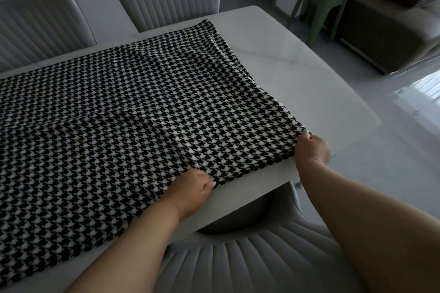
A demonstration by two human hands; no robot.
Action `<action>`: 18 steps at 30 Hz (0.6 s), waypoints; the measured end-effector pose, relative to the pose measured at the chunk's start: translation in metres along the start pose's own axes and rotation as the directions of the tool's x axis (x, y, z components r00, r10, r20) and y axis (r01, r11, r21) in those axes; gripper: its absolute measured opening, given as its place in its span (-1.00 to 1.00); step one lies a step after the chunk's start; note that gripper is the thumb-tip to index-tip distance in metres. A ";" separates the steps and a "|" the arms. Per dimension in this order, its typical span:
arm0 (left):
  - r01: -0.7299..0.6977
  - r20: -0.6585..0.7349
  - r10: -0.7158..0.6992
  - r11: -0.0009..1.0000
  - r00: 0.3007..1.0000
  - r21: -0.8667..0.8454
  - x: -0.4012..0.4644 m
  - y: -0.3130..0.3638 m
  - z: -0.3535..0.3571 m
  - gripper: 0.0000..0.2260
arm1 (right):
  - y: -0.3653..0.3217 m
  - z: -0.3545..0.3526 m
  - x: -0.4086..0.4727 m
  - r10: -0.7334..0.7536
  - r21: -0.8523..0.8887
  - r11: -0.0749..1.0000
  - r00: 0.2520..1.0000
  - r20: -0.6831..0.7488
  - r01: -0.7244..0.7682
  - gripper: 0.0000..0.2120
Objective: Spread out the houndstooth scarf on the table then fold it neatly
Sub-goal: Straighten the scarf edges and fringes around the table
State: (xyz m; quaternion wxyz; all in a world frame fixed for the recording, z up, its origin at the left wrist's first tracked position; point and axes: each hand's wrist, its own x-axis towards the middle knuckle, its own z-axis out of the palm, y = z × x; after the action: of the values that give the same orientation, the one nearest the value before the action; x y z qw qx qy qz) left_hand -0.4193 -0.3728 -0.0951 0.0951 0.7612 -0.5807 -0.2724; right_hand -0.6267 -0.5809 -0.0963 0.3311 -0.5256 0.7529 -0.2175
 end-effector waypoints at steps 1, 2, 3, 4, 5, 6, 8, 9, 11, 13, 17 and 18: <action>0.007 0.020 -0.007 1.000 1.000 0.007 0.000 0.001 0.002 -0.68 | 0.000 -0.001 0.000 0.012 -0.056 0.998 1.000 0.024 -0.011 -0.55; 0.008 0.031 -0.008 1.000 0.999 0.008 0.000 0.003 0.003 -0.71 | 0.000 0.000 0.000 0.026 -0.116 0.993 0.999 0.040 -0.021 -0.55; 0.004 0.023 -0.004 1.000 1.000 -0.003 -0.001 0.004 0.003 -0.74 | -0.001 0.000 -0.001 0.028 -0.184 0.983 0.998 0.048 -0.019 -0.56; 0.018 0.001 -0.018 0.999 1.000 -0.032 -0.002 0.005 0.002 -0.77 | -0.002 0.000 -0.003 0.010 -0.255 0.967 0.999 0.042 0.001 -0.56; 0.043 -0.031 -0.045 0.996 0.998 -0.074 -0.003 0.007 0.001 -0.79 | -0.004 0.001 -0.007 -0.033 -0.321 0.946 0.999 0.028 0.040 -0.56; 0.078 -0.059 -0.085 0.991 0.995 -0.110 -0.004 0.008 -0.001 -0.81 | -0.007 0.001 -0.012 -0.100 -0.365 0.925 0.995 0.025 0.102 -0.57; 0.150 -0.085 -0.161 0.981 0.983 -0.123 -0.006 0.006 -0.006 -0.82 | -0.012 0.005 -0.026 -0.306 -0.375 0.870 0.947 0.096 0.319 -0.60; 0.177 -0.090 -0.187 0.978 0.978 -0.109 -0.007 0.004 -0.009 -0.80 | -0.015 0.008 -0.035 -0.415 -0.363 0.814 0.891 0.183 0.454 -0.60; 0.239 -0.120 -0.248 0.968 0.961 -0.082 -0.009 -0.003 -0.017 -0.72 | -0.017 0.020 -0.051 -0.545 -0.323 0.661 0.729 0.413 0.677 -0.58; 0.323 -0.168 -0.327 0.945 0.930 -0.051 -0.014 -0.012 -0.025 -0.65 | -0.015 0.029 -0.056 -0.474 -0.346 0.579 0.650 0.594 0.739 -0.53; 0.568 -0.028 -0.568 0.819 0.823 0.081 -0.031 -0.040 -0.031 -0.51 | -0.018 0.028 -0.044 -0.240 -0.607 0.535 0.794 0.558 0.588 -0.48; 0.580 0.026 -0.586 0.807 0.810 0.108 -0.036 -0.046 -0.031 -0.52 | -0.024 0.029 -0.044 -0.230 -0.661 0.499 0.822 0.521 0.560 -0.46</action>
State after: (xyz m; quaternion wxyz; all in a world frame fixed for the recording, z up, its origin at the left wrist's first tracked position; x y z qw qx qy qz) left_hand -0.3710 -0.3303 -0.0792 -0.0463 0.8980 -0.3340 -0.2825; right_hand -0.5802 -0.5475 -0.0882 0.1369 -0.8072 0.5485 0.1698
